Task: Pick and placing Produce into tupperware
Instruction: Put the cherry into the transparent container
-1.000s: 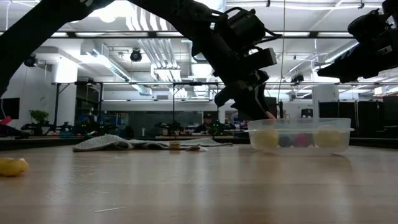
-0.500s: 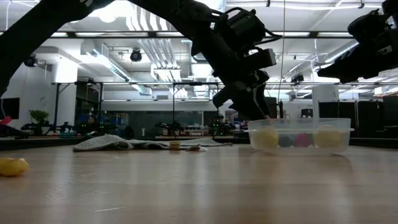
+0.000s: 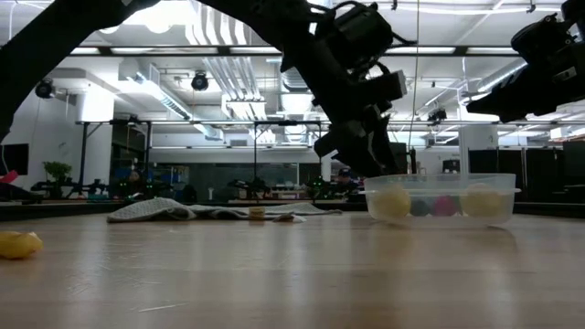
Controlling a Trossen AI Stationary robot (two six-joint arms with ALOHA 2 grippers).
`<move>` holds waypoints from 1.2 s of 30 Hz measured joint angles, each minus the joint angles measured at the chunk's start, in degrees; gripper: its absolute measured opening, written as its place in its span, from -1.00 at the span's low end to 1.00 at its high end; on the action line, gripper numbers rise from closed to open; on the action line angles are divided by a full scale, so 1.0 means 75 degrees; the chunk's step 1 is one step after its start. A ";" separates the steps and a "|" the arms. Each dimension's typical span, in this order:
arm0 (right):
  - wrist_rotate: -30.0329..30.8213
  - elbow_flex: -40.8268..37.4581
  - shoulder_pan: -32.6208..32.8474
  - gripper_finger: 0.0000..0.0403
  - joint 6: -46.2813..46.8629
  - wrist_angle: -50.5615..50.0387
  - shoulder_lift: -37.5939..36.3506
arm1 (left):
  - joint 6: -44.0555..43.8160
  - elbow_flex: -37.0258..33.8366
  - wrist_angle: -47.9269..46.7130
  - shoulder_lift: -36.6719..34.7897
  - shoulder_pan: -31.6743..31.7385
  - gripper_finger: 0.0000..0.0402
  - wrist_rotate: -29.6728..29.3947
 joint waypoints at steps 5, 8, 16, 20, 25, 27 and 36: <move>0.0000 0.0000 0.0003 -0.96 -0.0001 0.0000 0.0000 | -0.0007 0.0003 -0.0275 -0.0334 -0.0154 0.35 -0.0305; -0.0001 0.0000 0.0002 -0.96 -0.0002 -0.0001 0.0001 | -0.0294 -0.0018 -0.0769 -0.0609 -0.0214 0.35 -0.0310; -0.0003 -0.0009 0.0000 -0.96 -0.0055 0.0009 -0.0003 | -0.2386 -0.0114 -0.3106 -0.1273 -0.0272 0.35 -0.0426; -0.0006 -0.0009 0.0000 -0.96 -0.0028 0.0021 0.0001 | -0.3544 -0.0157 -0.4296 -0.1601 -0.0549 0.35 -0.0429; -0.0080 -0.0006 0.0000 -0.96 0.0116 0.0043 0.0003 | -0.5050 -0.0233 -0.5437 -0.2093 -0.1056 0.35 -0.0576; -0.0082 -0.0009 0.0000 -0.96 0.0225 0.0035 0.0009 | -0.5677 -0.0248 -0.5739 -0.2252 -0.1298 0.35 -0.0662; -0.0085 -0.0015 0.0000 -0.96 0.0081 0.0182 0.0003 | -0.8092 -0.0355 -0.6817 -0.2721 -0.2447 0.35 -0.1050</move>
